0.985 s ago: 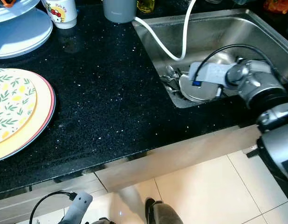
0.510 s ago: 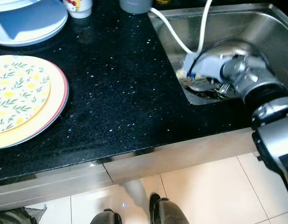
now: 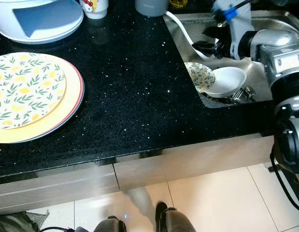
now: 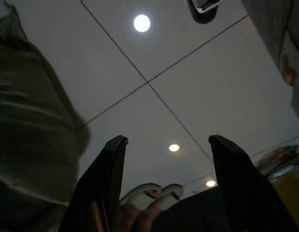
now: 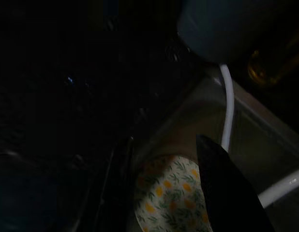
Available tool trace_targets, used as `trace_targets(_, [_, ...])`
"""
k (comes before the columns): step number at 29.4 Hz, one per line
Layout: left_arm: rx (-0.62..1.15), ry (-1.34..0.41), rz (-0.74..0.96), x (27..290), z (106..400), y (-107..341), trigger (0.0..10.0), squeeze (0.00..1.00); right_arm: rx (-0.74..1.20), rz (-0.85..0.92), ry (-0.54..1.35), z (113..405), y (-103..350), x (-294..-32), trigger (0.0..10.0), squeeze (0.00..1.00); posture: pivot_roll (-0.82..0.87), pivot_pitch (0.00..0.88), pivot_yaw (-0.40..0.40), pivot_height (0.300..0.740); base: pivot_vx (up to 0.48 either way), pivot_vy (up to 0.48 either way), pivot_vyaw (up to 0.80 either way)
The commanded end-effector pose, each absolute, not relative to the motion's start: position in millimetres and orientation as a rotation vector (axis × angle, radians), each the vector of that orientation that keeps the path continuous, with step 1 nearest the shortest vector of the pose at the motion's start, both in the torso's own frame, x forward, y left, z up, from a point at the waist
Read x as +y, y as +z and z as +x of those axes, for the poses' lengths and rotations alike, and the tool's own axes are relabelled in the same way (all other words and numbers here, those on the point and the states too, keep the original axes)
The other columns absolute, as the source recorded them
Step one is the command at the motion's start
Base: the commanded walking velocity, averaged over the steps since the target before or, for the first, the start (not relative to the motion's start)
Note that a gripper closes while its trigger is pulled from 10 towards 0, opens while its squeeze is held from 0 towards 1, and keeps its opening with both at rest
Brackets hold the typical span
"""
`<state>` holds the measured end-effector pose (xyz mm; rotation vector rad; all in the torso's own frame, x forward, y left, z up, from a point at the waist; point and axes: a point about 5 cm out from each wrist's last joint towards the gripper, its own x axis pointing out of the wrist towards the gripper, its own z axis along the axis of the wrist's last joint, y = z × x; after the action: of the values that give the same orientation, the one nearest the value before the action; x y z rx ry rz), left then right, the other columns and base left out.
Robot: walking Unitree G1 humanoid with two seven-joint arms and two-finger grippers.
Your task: Kitchen organization
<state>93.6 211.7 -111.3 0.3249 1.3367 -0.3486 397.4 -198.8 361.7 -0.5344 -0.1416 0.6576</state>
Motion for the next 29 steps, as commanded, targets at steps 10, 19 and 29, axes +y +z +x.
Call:
trace_targets(10, [1.441, -0.413, 0.787, 258, 85, -103, 10.0, 0.00, -0.399, -0.185, 0.808, 382, 339, -171, 10.0, 0.00, 0.06, 0.072, -0.019, 0.740, 0.000, 0.000, 0.00])
trace_targets(19, [1.315, -0.151, 0.603, 257, 113, -97, 10.0, 0.00, -0.520, 0.126, 0.859, 366, 318, -142, 10.0, 0.00, 0.06, 0.056, -0.011, 0.740, 0.000, 0.000, 0.00])
trace_targets(29, [1.114, -0.058, 0.323, 227, 151, -92, 10.0, 0.00, -0.614, 0.350, 1.394, 282, 286, -126, 10.0, 0.00, 0.06, 0.049, -0.007, 0.740, 0.000, 0.000, 0.00])
